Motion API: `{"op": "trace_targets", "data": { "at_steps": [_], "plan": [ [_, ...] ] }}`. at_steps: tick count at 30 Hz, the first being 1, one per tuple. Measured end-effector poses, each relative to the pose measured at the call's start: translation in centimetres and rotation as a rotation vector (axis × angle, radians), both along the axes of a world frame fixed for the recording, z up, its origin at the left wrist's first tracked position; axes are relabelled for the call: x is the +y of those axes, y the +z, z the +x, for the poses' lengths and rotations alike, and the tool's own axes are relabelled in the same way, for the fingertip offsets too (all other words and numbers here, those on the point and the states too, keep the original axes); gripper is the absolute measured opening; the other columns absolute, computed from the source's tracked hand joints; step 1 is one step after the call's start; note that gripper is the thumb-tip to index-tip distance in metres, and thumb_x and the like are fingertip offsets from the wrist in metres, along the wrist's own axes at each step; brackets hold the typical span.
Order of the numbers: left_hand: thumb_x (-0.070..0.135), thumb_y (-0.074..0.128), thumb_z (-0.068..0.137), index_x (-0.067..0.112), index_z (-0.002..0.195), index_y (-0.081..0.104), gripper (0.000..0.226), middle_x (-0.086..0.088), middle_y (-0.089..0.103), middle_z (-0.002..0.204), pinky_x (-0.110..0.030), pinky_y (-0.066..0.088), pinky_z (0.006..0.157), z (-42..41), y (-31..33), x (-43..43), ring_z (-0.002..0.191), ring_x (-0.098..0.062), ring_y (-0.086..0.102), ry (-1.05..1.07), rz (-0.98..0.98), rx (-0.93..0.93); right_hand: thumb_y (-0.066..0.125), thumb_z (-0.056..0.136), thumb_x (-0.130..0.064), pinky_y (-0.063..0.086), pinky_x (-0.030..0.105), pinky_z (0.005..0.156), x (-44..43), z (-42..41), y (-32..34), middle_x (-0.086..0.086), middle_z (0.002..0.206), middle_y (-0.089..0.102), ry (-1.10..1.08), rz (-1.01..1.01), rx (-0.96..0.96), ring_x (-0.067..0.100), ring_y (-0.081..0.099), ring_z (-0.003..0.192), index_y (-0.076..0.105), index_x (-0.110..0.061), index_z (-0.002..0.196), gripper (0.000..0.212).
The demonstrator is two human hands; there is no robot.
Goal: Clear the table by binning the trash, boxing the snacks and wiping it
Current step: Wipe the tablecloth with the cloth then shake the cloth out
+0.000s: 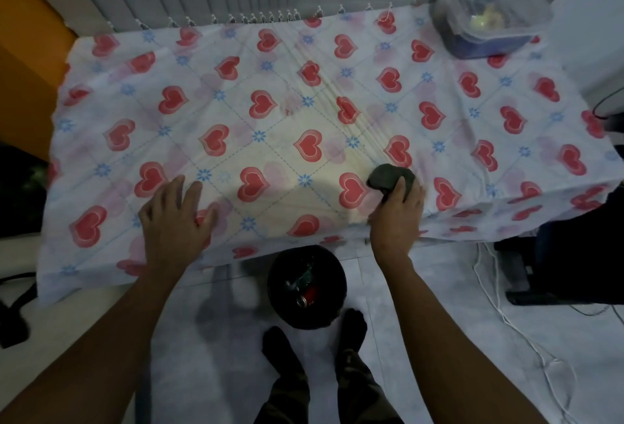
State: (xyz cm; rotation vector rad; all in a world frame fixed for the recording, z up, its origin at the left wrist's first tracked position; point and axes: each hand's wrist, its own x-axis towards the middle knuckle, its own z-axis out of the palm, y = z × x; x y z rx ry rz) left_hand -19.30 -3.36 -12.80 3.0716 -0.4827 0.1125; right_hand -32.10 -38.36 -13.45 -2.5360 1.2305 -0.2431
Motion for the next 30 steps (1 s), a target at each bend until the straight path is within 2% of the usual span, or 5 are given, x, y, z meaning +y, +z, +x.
{"op": "trace_targets", "data": {
  "at_steps": [12,23,26,28,30],
  "plan": [
    [0.065,0.038,0.092,0.02,0.135,0.051,0.063,-0.012,0.046,0.149,-0.055,0.036,0.1,0.5,1.0,-0.4,0.133,-0.036,0.041,0.013,0.056,0.056,0.049,0.096,0.003,0.04,0.052,0.108,6.5,-4.0,3.7,0.021,0.158,0.026,-0.262,0.308,-0.238,0.043,0.035,0.139,0.03,0.001,0.15,0.057],
    [0.073,0.033,0.092,0.014,0.14,0.053,0.078,-0.012,0.054,0.146,-0.049,0.041,0.101,1.9,3.3,-10.4,0.131,-0.029,0.052,-0.111,-0.084,-0.004,0.052,0.1,-0.017,0.044,0.03,0.107,11.1,9.7,7.7,0.025,0.149,0.042,0.496,0.04,-0.408,0.03,0.051,0.131,0.042,0.001,0.146,0.05],
    [0.078,0.009,0.09,0.011,0.137,0.052,0.093,-0.014,0.057,0.14,-0.05,0.043,0.099,1.9,2.5,-10.9,0.124,-0.031,0.056,-0.017,-0.069,0.073,0.037,0.102,-0.051,0.042,0.027,0.11,11.5,13.7,5.7,0.006,0.149,0.049,0.726,0.122,-0.323,0.015,0.049,0.132,0.044,-0.021,0.147,0.055],
    [0.078,0.0,0.087,0.009,0.135,0.051,0.099,-0.018,0.056,0.136,-0.053,0.043,0.099,1.7,1.8,-10.3,0.122,-0.034,0.055,0.039,-0.052,0.107,0.028,0.088,-0.078,0.046,0.044,0.107,12.1,16.4,3.6,-0.004,0.142,0.053,0.822,0.16,-0.272,0.018,0.052,0.129,0.043,-0.04,0.139,0.065],
    [0.08,0.009,0.082,0.005,0.132,0.051,0.099,-0.023,0.055,0.134,-0.055,0.043,0.099,1.5,1.3,-9.9,0.123,-0.039,0.052,0.051,-0.027,0.109,0.032,0.095,-0.063,0.048,0.057,0.101,13.0,18.2,1.3,0.006,0.142,0.053,0.967,0.132,-0.195,0.032,0.052,0.13,0.045,-0.035,0.139,0.054]
  ]
}}
